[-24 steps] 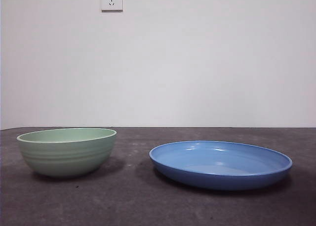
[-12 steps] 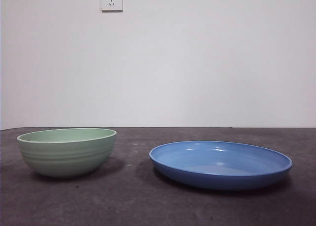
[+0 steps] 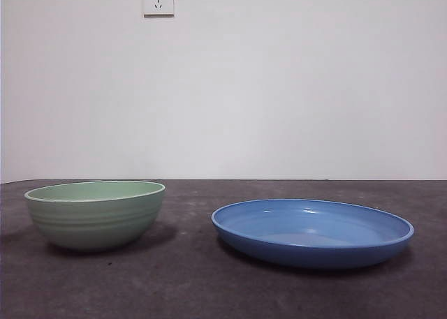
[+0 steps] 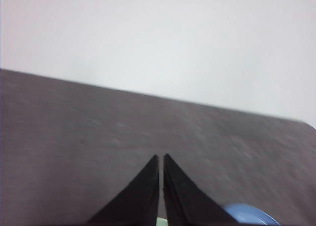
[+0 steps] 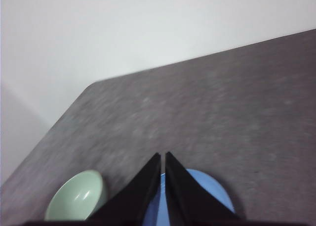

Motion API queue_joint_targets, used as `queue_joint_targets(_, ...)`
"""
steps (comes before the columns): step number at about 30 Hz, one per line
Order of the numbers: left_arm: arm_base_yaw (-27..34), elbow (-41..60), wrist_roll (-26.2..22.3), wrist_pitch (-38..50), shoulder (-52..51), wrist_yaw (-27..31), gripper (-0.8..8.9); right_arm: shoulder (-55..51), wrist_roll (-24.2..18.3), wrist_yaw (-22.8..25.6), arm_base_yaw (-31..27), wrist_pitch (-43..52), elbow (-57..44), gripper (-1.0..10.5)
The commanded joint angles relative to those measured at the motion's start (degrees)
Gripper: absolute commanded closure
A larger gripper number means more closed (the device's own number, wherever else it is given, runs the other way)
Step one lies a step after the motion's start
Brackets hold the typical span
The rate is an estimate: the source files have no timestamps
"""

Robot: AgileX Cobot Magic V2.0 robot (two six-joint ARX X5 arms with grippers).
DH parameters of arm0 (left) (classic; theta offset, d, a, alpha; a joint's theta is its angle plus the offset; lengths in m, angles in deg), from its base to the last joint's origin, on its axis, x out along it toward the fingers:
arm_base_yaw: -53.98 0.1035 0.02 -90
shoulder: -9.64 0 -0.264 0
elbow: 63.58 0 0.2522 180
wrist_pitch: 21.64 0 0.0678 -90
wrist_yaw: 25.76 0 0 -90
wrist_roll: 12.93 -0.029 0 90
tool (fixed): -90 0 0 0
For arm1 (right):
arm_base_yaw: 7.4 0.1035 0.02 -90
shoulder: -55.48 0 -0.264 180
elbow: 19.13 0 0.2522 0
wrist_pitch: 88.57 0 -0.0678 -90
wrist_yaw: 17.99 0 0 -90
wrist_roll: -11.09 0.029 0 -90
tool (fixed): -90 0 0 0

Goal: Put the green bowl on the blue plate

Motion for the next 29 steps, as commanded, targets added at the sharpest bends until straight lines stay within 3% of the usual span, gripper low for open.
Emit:
queue_joint_targets(1,-1.0,-4.5,-2.1,-1.7,3.1,-5.3,7.98,3.1,-4.3,-1.8,1.5,-2.8,4.9,9.4)
queue_joint_targets(8,-7.8,-8.7,-4.3,-4.7,7.4,-9.4,7.99,10.3,-12.0,-6.5,8.7,-11.2,13.6,9.4)
queue_joint_targets(14,-12.3,-8.7,-6.2,-6.4,8.8,-11.2,7.94,12.7,-20.3,-6.8,12.5,-17.1,15.6,9.4)
queue_joint_targets(22,-12.7,-8.7,-6.9,-7.3,8.8,-11.2,7.73,12.6,-21.0,-6.8,12.5,-20.9,15.6,9.3)
queue_joint_targets(25,-12.7,-8.7,-7.4,-7.3,8.8,-11.1,6.43,12.6,-21.0,-6.8,12.5,-20.8,15.6,8.7)
queue_joint_targets(29,-12.7,-8.7,-7.4,-7.3,8.8,-11.1,3.37,12.6,-20.6,-6.3,12.5,-20.7,15.6,5.4)
